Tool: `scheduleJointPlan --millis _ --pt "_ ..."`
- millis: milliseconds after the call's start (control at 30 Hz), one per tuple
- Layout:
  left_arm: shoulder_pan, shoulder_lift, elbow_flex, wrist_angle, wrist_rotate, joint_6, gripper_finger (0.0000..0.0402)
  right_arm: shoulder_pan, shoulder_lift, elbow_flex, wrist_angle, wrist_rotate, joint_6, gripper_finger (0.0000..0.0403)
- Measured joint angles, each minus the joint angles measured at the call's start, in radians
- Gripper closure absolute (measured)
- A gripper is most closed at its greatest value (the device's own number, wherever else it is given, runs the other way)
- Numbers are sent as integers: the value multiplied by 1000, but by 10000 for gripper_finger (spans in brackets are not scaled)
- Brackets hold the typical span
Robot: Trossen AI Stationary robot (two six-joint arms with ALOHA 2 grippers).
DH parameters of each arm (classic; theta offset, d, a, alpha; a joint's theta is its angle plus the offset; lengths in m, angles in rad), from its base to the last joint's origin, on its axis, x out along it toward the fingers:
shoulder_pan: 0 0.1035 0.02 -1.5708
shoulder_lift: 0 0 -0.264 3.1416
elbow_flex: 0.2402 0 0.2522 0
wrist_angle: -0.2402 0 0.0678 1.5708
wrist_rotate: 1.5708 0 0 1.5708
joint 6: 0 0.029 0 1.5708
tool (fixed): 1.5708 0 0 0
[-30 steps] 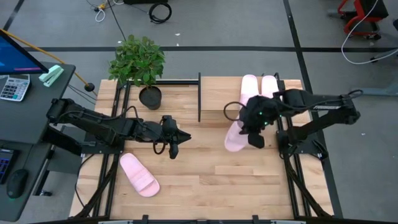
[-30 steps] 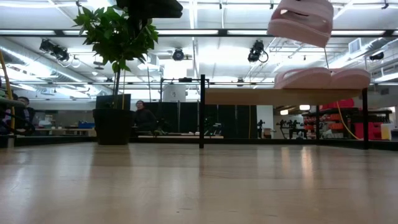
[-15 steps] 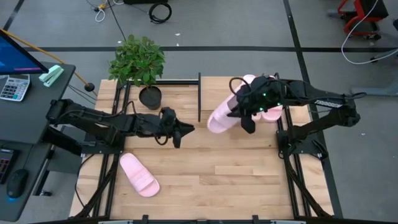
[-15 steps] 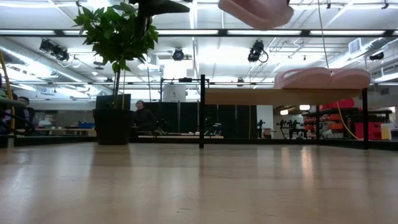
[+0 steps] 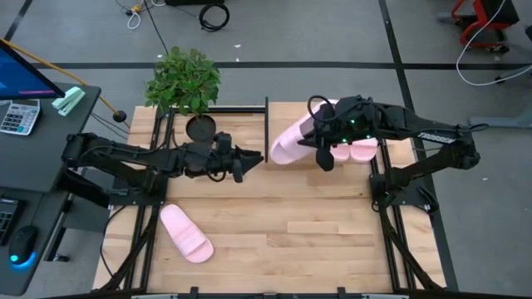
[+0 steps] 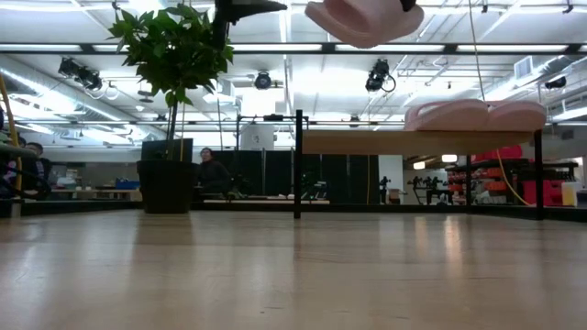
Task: Pick and place slides into the shelf
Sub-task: Put the right pink slide on the shelf
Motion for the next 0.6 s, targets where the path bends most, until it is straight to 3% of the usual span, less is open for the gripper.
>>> scheduleJointPlan --millis 300,600 --pt "2 102 0 122 1 -32 175 0 5 0 13 -19 -5 393" --pt "13 138 0 174 -1 -42 175 0 11 0 16 -42 -5 393"
